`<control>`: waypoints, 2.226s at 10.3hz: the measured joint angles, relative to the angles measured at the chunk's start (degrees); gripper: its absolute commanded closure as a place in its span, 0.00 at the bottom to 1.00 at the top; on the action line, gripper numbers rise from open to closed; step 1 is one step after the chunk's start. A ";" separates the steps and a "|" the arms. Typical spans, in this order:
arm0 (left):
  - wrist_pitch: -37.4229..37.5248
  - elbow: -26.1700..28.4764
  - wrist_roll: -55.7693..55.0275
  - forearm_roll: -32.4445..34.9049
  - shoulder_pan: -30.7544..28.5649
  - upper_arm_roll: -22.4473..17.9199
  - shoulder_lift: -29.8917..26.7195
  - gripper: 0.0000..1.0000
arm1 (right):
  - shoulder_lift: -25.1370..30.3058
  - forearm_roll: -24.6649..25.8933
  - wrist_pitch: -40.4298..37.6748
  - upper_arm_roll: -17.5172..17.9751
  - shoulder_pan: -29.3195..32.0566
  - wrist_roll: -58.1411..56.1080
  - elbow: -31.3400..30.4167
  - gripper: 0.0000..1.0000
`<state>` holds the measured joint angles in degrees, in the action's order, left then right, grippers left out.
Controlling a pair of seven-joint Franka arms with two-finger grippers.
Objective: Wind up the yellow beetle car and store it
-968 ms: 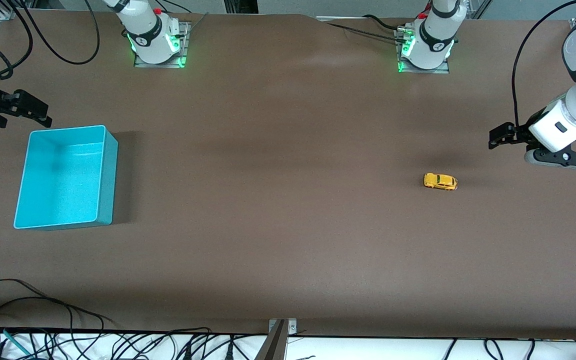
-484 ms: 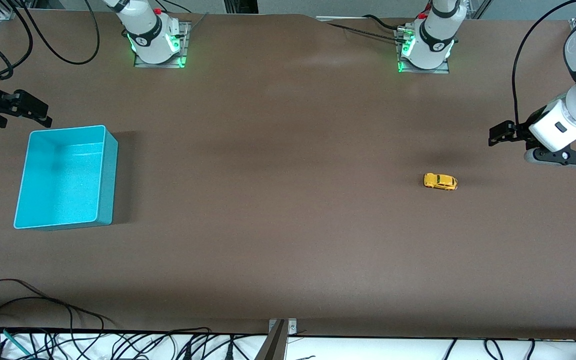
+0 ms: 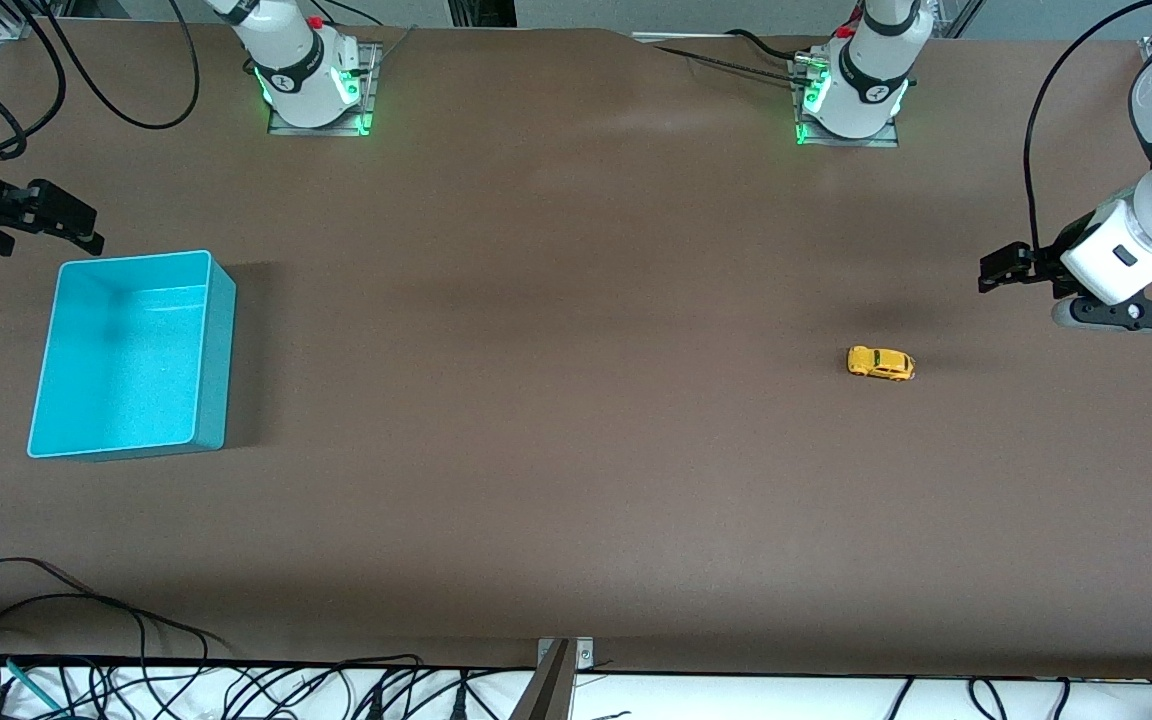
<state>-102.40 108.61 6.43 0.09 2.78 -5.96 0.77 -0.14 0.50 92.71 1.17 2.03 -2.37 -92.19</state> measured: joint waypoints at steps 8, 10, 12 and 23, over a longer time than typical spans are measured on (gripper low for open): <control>0.05 0.00 -2.03 0.00 0.00 -0.06 0.59 0.00 | 0.00 0.00 0.00 0.00 0.00 0.00 0.00 0.00; 0.34 0.03 -2.71 0.00 -0.02 -0.09 0.61 0.00 | 0.00 0.00 0.00 0.00 0.00 0.00 0.00 0.00; 0.80 0.51 -6.30 0.00 -0.68 -0.20 1.27 0.00 | -0.01 0.00 0.00 0.00 0.00 -0.01 0.00 0.00; -22.89 5.75 -71.92 -5.21 -0.71 0.38 21.22 0.00 | -0.04 0.00 -0.02 -0.06 0.02 -0.02 0.02 0.00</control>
<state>-125.29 114.36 -65.49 -5.12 2.08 -5.57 21.99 -0.18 0.49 92.69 1.11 2.05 -2.39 -92.17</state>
